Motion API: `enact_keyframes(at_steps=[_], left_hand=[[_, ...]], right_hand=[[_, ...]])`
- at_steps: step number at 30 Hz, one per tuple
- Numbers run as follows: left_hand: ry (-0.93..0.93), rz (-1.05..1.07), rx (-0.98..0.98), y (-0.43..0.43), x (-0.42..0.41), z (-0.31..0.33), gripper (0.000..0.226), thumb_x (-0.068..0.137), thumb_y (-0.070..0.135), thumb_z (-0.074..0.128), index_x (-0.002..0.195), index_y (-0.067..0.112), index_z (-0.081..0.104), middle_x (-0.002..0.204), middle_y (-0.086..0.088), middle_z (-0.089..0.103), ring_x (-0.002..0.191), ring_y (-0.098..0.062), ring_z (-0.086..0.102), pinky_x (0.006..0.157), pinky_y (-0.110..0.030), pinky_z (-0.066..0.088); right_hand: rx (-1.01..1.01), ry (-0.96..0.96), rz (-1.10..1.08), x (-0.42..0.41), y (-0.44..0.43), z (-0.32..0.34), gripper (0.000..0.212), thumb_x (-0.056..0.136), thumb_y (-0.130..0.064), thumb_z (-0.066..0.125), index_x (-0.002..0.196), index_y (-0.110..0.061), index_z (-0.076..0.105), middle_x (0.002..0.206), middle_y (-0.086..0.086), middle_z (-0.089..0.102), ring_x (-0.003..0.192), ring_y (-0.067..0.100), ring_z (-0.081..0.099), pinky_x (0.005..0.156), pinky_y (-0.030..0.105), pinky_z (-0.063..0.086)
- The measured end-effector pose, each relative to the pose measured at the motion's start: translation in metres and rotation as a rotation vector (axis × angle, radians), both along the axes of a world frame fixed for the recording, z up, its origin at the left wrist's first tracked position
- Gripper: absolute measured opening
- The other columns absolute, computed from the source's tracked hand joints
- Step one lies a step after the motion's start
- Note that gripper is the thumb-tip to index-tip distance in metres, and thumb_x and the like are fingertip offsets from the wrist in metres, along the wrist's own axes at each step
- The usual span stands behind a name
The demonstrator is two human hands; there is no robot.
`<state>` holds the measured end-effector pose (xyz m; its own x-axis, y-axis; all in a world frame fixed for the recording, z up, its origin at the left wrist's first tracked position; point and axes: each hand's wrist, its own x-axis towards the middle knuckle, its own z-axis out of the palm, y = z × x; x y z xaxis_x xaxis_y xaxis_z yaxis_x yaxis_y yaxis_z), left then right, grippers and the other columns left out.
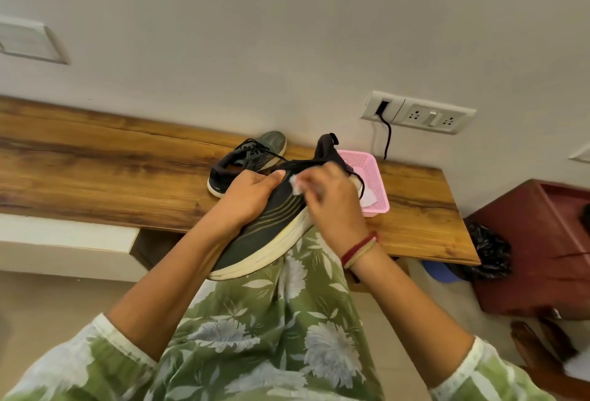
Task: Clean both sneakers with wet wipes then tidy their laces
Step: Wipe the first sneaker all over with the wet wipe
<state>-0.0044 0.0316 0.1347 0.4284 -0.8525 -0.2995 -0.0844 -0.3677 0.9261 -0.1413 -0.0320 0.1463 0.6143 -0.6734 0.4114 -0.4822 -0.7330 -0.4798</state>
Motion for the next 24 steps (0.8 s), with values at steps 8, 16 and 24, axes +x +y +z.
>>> enact_keyframes(at_steps=[8,16,24], left_hand=[[-0.027,-0.001,0.003,-0.004,0.003,-0.002,0.058,0.096,0.044,0.048,0.080,-0.009,0.067,0.070,-0.023,0.060,0.062,-0.024,0.053,0.063,-0.030,0.040],[0.010,0.018,0.022,-0.007,0.002,-0.008,0.057,0.095,0.044,0.049,0.085,-0.009,0.068,0.072,-0.019,0.062,0.063,-0.024,0.056,0.066,-0.030,0.042],[0.000,-0.006,0.012,-0.007,0.005,-0.005,0.048,0.096,0.043,0.048,0.075,0.004,0.066,0.061,-0.009,0.056,0.053,-0.019,0.051,0.058,-0.027,0.039]], right_hand=[[0.014,0.012,-0.046,0.001,-0.011,0.004,0.009,0.089,-0.016,0.060,0.093,-0.013,0.068,0.089,0.005,0.059,0.080,0.020,0.058,0.070,0.038,0.050],[0.056,-0.001,-0.098,0.000,-0.024,0.005,0.010,0.088,-0.015,0.061,0.092,-0.013,0.070,0.091,0.006,0.062,0.083,0.020,0.058,0.074,0.039,0.050],[0.043,0.003,-0.086,0.000,-0.026,0.004,0.010,0.089,-0.016,0.061,0.094,-0.013,0.069,0.091,0.005,0.061,0.083,0.020,0.059,0.073,0.034,0.049]])
